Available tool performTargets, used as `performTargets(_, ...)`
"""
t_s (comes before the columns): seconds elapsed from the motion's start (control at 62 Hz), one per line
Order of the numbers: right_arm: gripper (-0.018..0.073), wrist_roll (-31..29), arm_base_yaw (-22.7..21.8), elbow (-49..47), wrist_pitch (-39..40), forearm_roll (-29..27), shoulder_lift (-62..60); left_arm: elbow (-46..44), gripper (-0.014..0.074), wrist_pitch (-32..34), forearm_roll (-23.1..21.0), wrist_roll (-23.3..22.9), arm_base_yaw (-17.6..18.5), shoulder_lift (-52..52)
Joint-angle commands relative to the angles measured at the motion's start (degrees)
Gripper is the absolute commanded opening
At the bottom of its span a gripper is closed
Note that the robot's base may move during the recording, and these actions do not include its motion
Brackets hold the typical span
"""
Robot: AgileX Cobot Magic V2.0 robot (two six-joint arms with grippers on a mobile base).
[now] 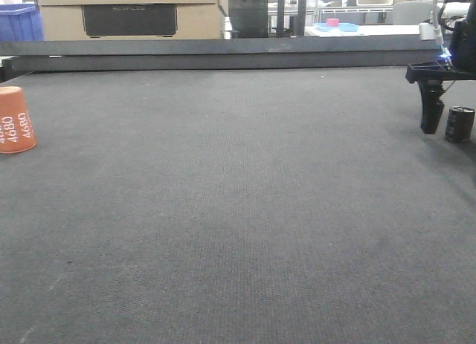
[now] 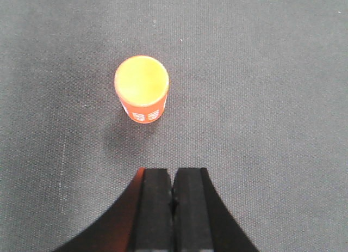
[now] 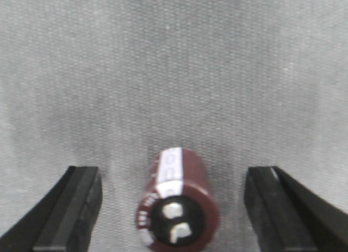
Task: Place cylindrical capacitor in blue bin on shelf
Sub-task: 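Lower the open right gripper around the dark-brown capacitor, then lower left gripper around orange cylinder and close both grippers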
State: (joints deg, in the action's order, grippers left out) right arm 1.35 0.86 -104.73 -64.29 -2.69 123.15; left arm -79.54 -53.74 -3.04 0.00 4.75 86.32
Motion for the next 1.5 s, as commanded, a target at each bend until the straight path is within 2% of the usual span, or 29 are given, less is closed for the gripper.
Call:
performTargets(0.0, 0.0361, -0.39, -0.19, -0.49, -0.08, 1.88, -0.35, -0.41, -0.0111, 0.08, -0.32, -0.65, -0.18, 0.08)
performTargets(0.355, 0.0272, -0.39, -0.19, -0.49, -0.08, 1.88, -0.35, -0.41, -0.0111, 0.08, -0.32, -0.65, -0.18, 0.08)
performTargets(0.403, 0.0224, -0.39, -0.19, -0.49, -0.08, 1.78, -0.35, -0.41, -0.0111, 0.08, -0.32, -0.65, -0.18, 0.08)
performTargets(0.565, -0.0122, -0.39, -0.19, -0.49, -0.31, 0.58, -0.35, -0.41, -0.0111, 0.08, -0.32, -0.65, -0.18, 0.08)
performTargets(0.597, -0.0167, -0.39, -0.19, -0.49, -0.31, 0.58, -0.35, -0.41, -0.0111, 0.08, -0.32, -0.65, -0.18, 0.08)
performTargets(0.839, -0.0162, -0.39, -0.19, -0.49, -0.43, 0.43, -0.35, -1.16, -0.0111, 2.86, -0.32, -0.65, -0.18, 1.85)
performTargets(0.984, -0.0162, -0.39, -0.19, -0.49, -1.49, -0.14, -0.35, -4.81, -0.0105, 2.06, -0.16, -0.65, -0.18, 6.16)
performTargets(1.097, -0.0162, -0.39, -0.19, -0.49, -1.87, -0.69, -0.35, -8.14, 0.0009, 1.88, 1.70, -0.65, -0.18, 9.50)
performTargets(1.178, -0.0162, -0.39, -0.19, -0.49, -1.98, -0.98, -0.35, -10.23, 0.0179, 1.88, 3.46, -0.65, -0.18, 11.69)
performTargets(1.291, -0.0162, -0.39, -0.19, -0.49, -1.98, -0.98, -0.35, -11.60, 0.0361, 2.32, 5.97, -0.65, -0.18, 13.76)
performTargets(1.388, -0.0162, -0.39, -0.19, -0.49, -1.70, -0.98, -0.35, -12.22, 0.0447, 3.14, 6.63, -0.65, -0.18, 15.57)
performTargets(1.485, -0.0162, -0.39, -0.19, -0.49, -1.33, -0.98, -0.35, -12.77, 0.0473, 4.52, 6.63, -0.65, -0.18, 17.32)
